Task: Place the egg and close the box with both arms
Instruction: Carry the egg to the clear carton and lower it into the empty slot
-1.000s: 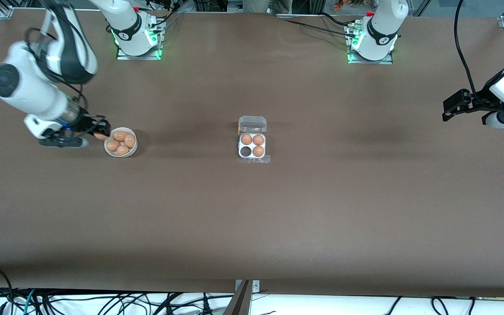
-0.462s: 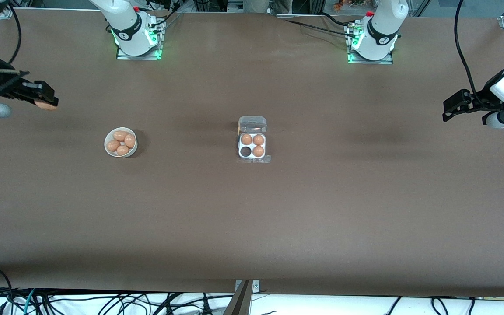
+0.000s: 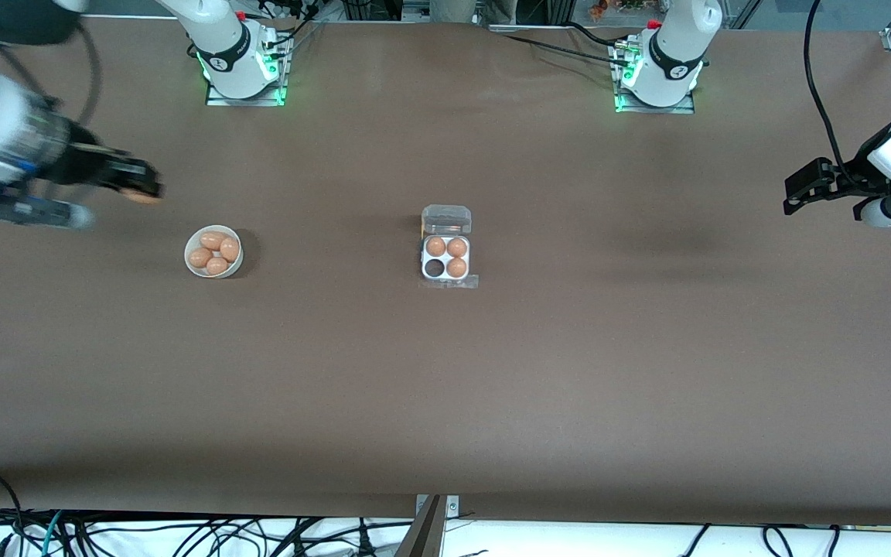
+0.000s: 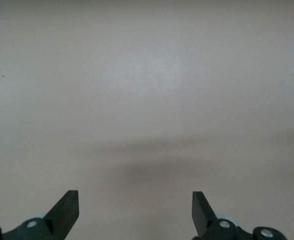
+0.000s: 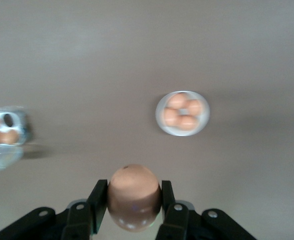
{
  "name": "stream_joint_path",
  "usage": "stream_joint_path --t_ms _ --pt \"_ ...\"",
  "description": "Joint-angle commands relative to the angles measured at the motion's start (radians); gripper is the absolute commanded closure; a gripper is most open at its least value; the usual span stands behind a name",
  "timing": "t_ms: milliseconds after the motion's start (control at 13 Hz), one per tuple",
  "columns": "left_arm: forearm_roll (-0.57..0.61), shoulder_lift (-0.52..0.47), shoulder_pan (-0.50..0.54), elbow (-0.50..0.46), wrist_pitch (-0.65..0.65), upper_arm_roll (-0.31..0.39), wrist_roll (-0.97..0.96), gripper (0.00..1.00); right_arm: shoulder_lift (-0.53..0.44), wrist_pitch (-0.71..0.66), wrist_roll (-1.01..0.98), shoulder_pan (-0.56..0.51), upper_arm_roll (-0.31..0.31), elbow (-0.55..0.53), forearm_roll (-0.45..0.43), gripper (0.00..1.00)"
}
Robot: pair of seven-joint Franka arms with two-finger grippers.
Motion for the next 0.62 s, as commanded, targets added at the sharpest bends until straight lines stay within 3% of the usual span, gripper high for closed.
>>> stream_joint_path --t_ms 0,538 --pt "0.013 0.009 0.003 0.024 -0.016 -0.004 -0.009 0.00 0.125 0.073 0.144 0.123 0.004 0.083 0.031 1.00" --pt "0.013 0.009 0.003 0.024 -0.016 -0.003 -0.011 0.00 0.388 0.375 0.347 0.387 0.001 0.120 -0.001 1.00"
